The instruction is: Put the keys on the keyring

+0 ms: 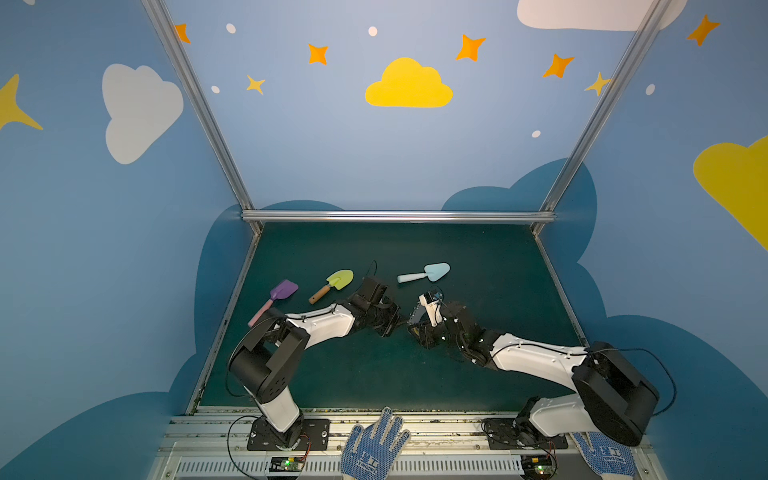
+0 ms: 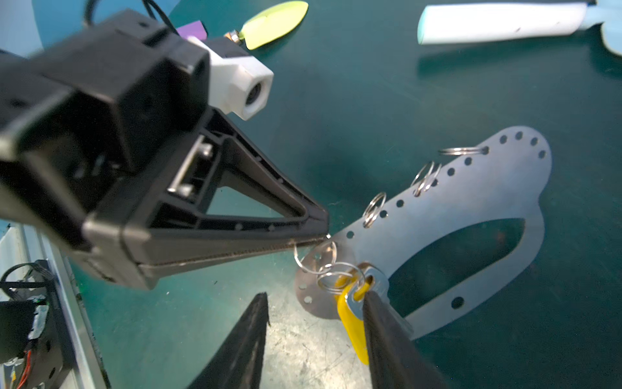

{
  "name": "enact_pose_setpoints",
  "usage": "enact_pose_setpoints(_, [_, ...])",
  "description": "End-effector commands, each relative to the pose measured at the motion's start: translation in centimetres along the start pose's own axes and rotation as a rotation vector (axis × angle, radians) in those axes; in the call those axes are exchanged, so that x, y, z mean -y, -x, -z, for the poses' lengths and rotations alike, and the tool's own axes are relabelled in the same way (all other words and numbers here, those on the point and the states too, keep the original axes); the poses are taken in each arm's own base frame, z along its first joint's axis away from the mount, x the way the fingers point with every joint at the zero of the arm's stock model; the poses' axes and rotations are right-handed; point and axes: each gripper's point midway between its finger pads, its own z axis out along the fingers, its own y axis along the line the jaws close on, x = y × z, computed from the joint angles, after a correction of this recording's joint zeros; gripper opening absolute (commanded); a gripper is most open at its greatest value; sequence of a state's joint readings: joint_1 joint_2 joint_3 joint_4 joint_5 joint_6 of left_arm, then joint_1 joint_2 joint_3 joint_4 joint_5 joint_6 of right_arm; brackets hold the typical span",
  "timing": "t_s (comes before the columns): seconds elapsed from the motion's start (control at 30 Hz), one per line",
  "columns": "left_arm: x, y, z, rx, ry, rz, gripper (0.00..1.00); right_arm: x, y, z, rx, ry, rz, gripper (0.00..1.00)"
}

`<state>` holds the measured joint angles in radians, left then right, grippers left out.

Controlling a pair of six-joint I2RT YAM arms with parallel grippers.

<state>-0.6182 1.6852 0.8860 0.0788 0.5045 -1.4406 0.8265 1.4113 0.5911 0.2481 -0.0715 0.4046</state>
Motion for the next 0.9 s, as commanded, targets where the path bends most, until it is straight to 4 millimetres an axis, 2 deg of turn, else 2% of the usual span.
enact_pose_setpoints(0.0, [1.6,-0.6,0.6,-0.008,-0.041,-0.023,0.04,-0.1,0.9,-0.5,0.017,-0.012,-0.001,0.49])
enact_pose_setpoints(0.13, [1.7,-0.6,0.7,-0.009,-0.041,-0.024,0.04,0.0,1.2,-1.0,0.029,-0.015,0.004,0.49])
enact_pose_setpoints(0.33, [1.5,-0.7,0.6,-0.01,-0.04,-0.022,0.04,-1.3,1.8,-1.2,0.037,0.047,0.013,0.44])
enact_pose_setpoints(0.57, [1.4,-0.7,0.5,-0.014,-0.04,-0.019,0.04,-2.0,1.6,-1.7,0.023,0.096,0.018,0.44])
enact_pose_setpoints(0.8, [1.4,-0.8,0.7,-0.011,-0.042,-0.019,0.04,-1.8,0.8,-2.0,-0.007,0.094,0.016,0.43])
enact_pose_setpoints(0.87, [1.5,-0.8,0.7,-0.011,-0.043,-0.02,0.04,-1.5,0.6,-1.7,-0.005,0.082,0.025,0.39])
